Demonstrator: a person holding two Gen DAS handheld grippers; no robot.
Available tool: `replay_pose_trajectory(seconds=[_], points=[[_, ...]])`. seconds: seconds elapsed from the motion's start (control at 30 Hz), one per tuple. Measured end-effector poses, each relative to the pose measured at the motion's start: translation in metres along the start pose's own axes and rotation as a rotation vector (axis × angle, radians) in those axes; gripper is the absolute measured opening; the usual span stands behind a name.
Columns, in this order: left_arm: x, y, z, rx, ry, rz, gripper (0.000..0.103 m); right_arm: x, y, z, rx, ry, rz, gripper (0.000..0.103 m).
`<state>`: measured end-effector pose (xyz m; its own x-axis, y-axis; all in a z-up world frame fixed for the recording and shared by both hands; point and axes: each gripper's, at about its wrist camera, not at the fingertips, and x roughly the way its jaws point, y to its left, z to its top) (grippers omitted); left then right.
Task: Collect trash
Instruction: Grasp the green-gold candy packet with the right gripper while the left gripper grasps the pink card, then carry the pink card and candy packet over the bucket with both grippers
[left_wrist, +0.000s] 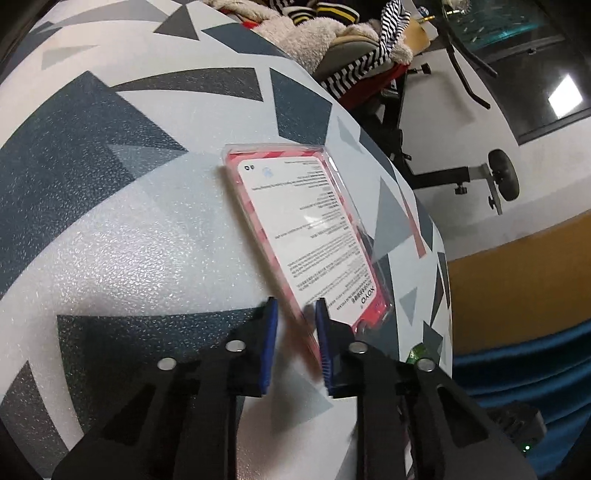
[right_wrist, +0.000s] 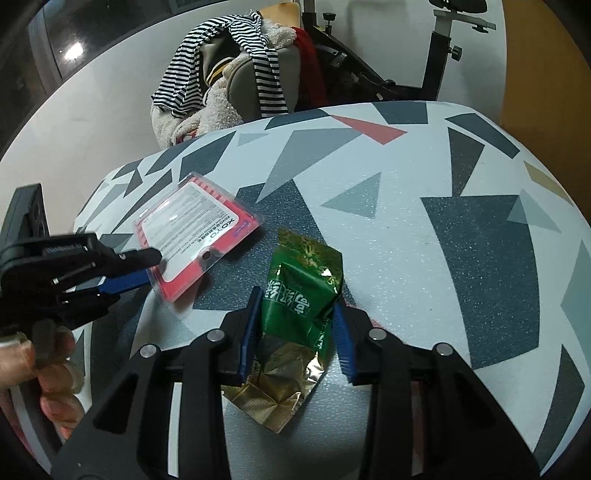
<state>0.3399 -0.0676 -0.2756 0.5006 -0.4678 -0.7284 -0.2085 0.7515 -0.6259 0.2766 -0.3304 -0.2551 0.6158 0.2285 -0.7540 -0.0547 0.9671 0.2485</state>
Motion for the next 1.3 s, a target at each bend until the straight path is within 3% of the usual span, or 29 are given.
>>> replay_pose_trajectory(seconds=[0.23, 0.3, 0.43, 0.57, 0.87, 1.0, 1.3], points=[[-0.01, 0.005, -0.001, 0.029, -0.047, -0.033, 0.005, -0.001, 0.002, -0.001, -0.013, -0.002, 0.002, 0.038], [-0.023, -0.004, 0.0, 0.111, -0.075, -0.044, 0.004, -0.002, 0.001, -0.001, -0.018, -0.005, 0.005, 0.038], [-0.056, -0.025, -0.003, 0.367, -0.12, -0.031, 0.004, -0.001, 0.001, -0.001, -0.014, -0.007, 0.004, 0.038], [-0.09, -0.021, -0.008, 0.485, -0.149, 0.014, 0.004, -0.003, 0.007, -0.002, -0.039, -0.019, -0.017, 0.038], [-0.168, 0.01, -0.036, 0.52, -0.19, 0.025, 0.004, -0.027, 0.041, -0.009, -0.22, -0.039, -0.035, 0.038], [-0.195, 0.016, -0.051, 0.53, -0.188, 0.006, 0.004, -0.051, 0.053, -0.013, -0.21, -0.066, 0.001, 0.038], [-0.246, 0.005, -0.108, 0.697, -0.197, -0.03, 0.004, -0.11, 0.077, -0.036, -0.211, -0.128, 0.043, 0.037]])
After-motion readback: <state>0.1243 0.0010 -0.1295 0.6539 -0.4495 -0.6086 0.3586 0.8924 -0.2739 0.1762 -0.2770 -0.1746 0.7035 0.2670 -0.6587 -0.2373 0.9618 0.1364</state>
